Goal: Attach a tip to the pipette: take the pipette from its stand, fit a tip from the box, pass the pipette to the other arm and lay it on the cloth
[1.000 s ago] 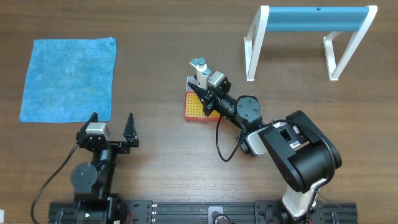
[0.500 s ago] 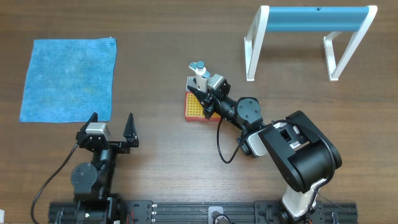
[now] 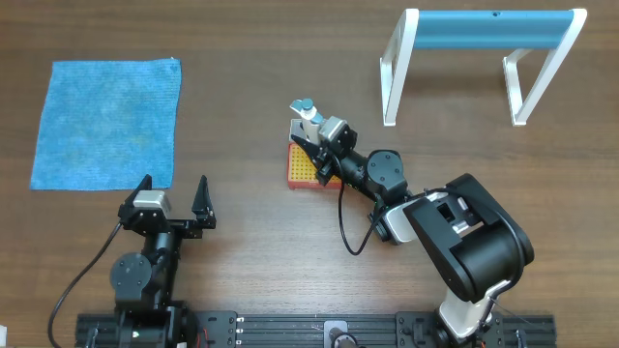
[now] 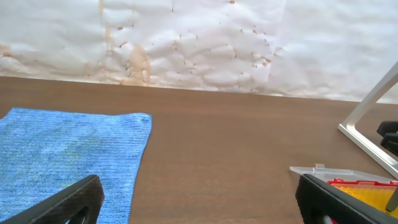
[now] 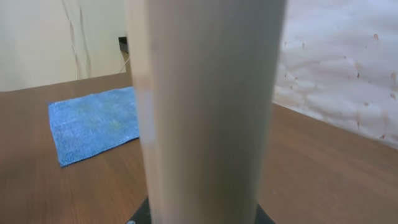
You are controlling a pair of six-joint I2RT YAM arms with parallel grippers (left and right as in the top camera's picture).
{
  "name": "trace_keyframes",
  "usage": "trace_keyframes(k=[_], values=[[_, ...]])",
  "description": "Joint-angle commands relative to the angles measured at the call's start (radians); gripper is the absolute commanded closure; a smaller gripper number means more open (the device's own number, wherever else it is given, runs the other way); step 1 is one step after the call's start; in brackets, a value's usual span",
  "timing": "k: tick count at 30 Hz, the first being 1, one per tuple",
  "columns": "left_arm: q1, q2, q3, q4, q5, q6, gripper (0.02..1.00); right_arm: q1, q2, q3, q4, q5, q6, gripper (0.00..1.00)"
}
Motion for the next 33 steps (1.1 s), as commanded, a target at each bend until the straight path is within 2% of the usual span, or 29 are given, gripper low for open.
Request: trace_keyframes(k=[1, 7, 11, 12, 13, 17, 19, 21, 22, 23, 24, 26, 30, 33], values=[[-0.003, -0.005, -0.002, -0.007, -0.01, 0.01, 0.02, 0.01, 0.021, -0.055, -0.04, -0.005, -0.044, 0.921], [-0.003, -0.005, -0.002, -0.007, -0.01, 0.01, 0.023, 0.01, 0.024, -0.06, -0.033, -0.005, -0.044, 0.921], [-0.003, -0.005, -0.002, -0.006, -0.01, 0.01, 0.023, 0.01, -0.014, -0.04, 0.066, -0.006, -0.035, 0.921], [-0.003, -0.005, -0.002, -0.007, -0.01, 0.01, 0.023, 0.008, -0.036, -0.031, 0.061, -0.008, -0.032, 0.921], [-0.003, -0.005, -0.002, -0.007, -0.01, 0.01, 0.023, 0.001, -0.106, -0.012, 0.04, -0.05, -0.032, 0.917], [-0.003, -0.005, -0.002, -0.006, -0.01, 0.01, 0.023, -0.012, -0.28, 0.004, -0.076, -0.062, -0.033, 0.921], [-0.003, -0.005, -0.002, -0.006, -0.01, 0.01, 0.023, -0.021, -0.412, 0.038, -0.252, -0.148, -0.032, 0.921], [-0.003, -0.005, -0.002, -0.007, -0.01, 0.01, 0.023, -0.033, -0.537, 0.14, -0.593, -0.261, -0.033, 0.921], [-0.003, -0.005, -0.002, -0.006, -0.01, 0.01, 0.023, -0.036, -0.587, 0.203, -0.786, -0.278, -0.032, 0.921], [-0.003, -0.005, -0.002, -0.007, -0.01, 0.01, 0.023, -0.036, -0.644, 0.312, -1.072, -0.277, -0.033, 0.923], [-0.003, -0.005, -0.002, -0.007, -0.01, 0.01, 0.023, -0.036, -0.663, 0.37, -1.208, -0.278, -0.033, 0.921], [-0.003, -0.005, -0.002, -0.007, -0.01, 0.01, 0.023, -0.031, -0.679, 0.382, -1.264, -0.296, -0.03, 0.917], [-0.003, -0.005, -0.002, -0.006, -0.01, 0.01, 0.02, -0.03, -0.677, 0.381, -1.367, -0.302, 0.107, 0.921], [-0.003, -0.005, -0.002, -0.006, -0.01, 0.01, 0.023, -0.03, -0.677, 0.381, -1.414, -0.319, 0.331, 0.921]])
